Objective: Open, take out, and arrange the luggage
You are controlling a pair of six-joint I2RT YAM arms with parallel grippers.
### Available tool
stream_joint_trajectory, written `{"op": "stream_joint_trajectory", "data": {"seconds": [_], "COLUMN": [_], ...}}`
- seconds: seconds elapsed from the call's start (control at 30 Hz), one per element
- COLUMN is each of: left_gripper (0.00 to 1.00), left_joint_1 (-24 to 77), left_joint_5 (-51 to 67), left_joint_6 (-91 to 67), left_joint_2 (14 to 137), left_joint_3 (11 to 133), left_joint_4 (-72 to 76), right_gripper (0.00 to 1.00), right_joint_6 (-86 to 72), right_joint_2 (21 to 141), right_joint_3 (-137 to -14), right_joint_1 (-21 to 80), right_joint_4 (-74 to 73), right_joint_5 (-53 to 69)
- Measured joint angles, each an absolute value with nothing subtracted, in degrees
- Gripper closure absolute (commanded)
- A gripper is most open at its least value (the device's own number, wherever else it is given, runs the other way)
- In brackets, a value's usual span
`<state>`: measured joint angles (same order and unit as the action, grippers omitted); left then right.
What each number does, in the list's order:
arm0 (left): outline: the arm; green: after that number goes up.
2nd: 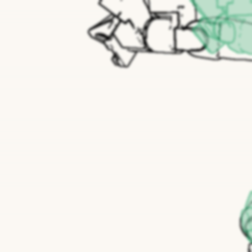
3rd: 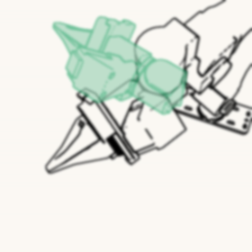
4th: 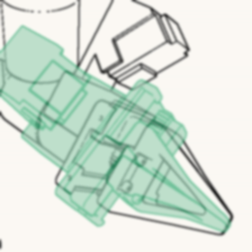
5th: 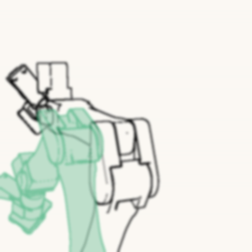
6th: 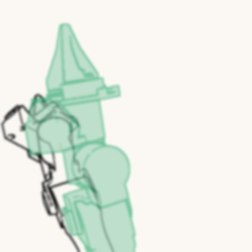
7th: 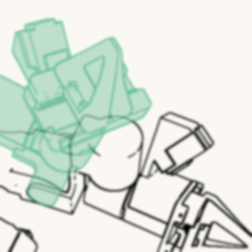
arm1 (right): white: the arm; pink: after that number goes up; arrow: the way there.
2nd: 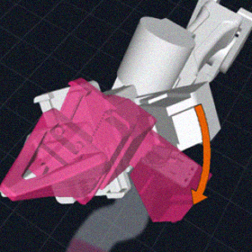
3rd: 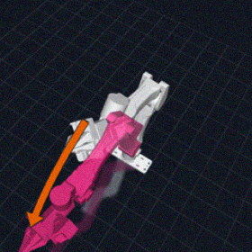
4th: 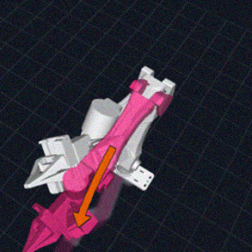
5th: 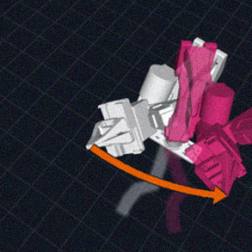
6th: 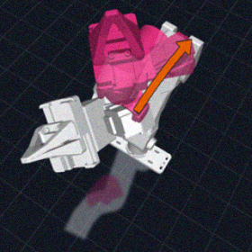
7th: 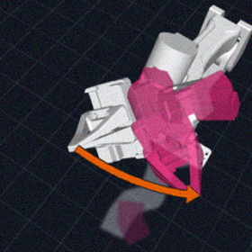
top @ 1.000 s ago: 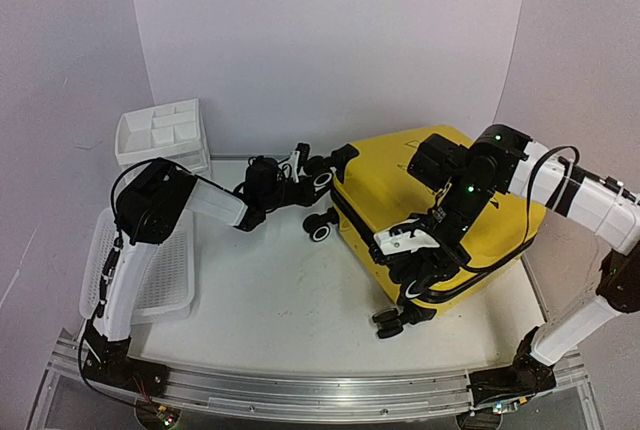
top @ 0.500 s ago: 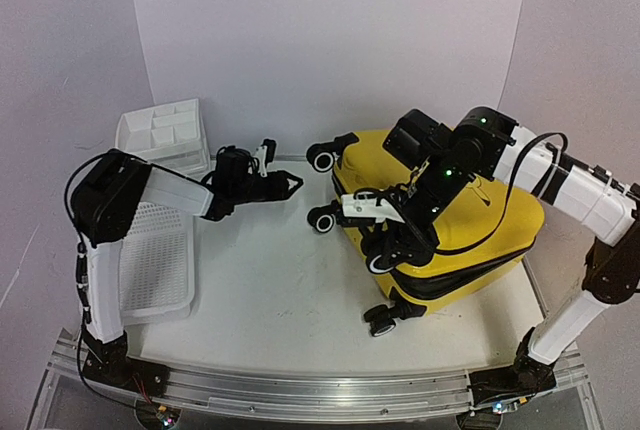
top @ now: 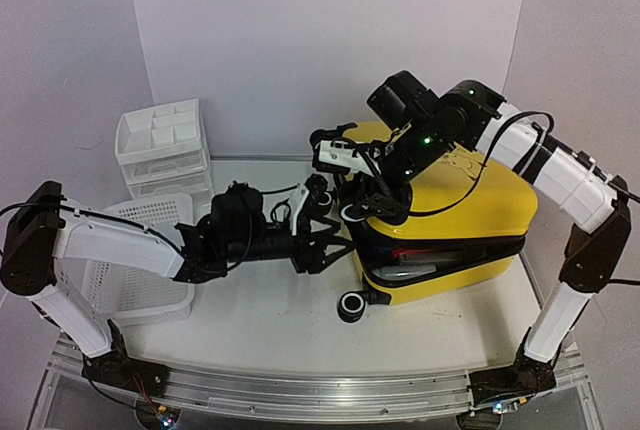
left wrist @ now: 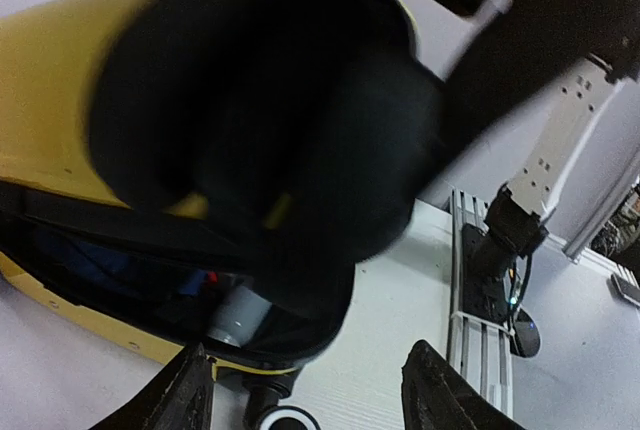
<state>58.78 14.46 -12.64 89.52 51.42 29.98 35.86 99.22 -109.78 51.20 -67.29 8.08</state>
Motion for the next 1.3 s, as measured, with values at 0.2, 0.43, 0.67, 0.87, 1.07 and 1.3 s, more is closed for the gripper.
{"op": "stream_joint_trajectory", "data": {"seconds": [0.2, 0.43, 0.67, 0.87, 1.07, 1.3], "left_gripper": [0.34, 0.41, 0.38, 0.37, 0.37, 0.34], "left_joint_1": [62.7, 62.7, 62.6, 62.1, 61.4, 61.5], "left_joint_5": [11.0, 7.4, 4.4, 3.0, 3.5, 4.4], "left_joint_6": [-8.9, -12.1, -17.3, -20.2, -21.0, -21.3], "left_joint_2": [93.3, 110.0, 116.8, 119.8, 120.9, 120.9], "left_joint_3": [43.6, 46.6, 55.2, 61.6, 64.8, 65.4], "left_joint_4": [46.3, 66.3, 71.3, 71.8, 69.5, 69.2], "right_gripper": [1.00, 1.00, 0.72, 0.02, 0.02, 0.02], "right_joint_6": [33.1, 29.3, 26.8, 17.1, 1.7, -4.4], "right_joint_2": [101.2, 101.4, 100.0, 97.6, 93.0, 75.9], "right_joint_3": [-112.7, -113.1, -111.4, -108.4, -107.1, -97.4], "right_joint_1": [51.2, 51.3, 49.4, 48.6, 49.8, 49.8], "right_joint_4": [-67.0, -64.1, -60.2, -56.3, -59.5, -67.1], "right_joint_5": [8.1, 8.1, 6.2, 3.9, 3.0, -11.7]}}
